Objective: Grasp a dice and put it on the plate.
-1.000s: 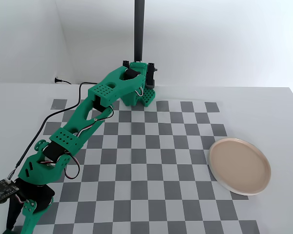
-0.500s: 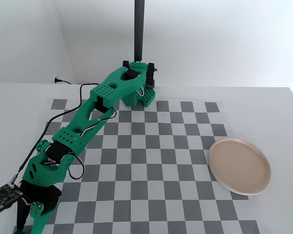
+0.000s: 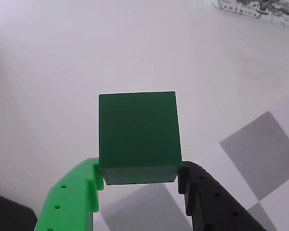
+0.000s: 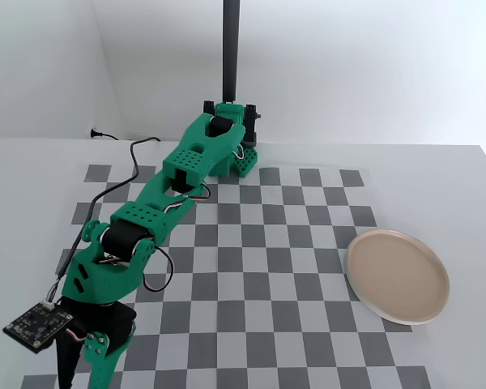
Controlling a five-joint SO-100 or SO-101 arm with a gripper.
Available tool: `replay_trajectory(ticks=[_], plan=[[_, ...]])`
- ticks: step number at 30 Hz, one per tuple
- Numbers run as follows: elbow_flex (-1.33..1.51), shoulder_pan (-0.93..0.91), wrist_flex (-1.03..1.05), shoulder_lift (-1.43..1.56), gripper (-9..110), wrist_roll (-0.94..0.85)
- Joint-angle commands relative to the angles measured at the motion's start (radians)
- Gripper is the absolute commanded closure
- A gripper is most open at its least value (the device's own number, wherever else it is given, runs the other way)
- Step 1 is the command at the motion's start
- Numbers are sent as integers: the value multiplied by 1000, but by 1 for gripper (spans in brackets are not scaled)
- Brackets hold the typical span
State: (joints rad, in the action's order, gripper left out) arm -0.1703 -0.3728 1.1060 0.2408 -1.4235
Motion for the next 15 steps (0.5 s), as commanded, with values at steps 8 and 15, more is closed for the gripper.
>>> replay_trajectory(ticks=[8,15], plan=[[-103,138,160,137,106,12],[-103,209,281,166,106,11]])
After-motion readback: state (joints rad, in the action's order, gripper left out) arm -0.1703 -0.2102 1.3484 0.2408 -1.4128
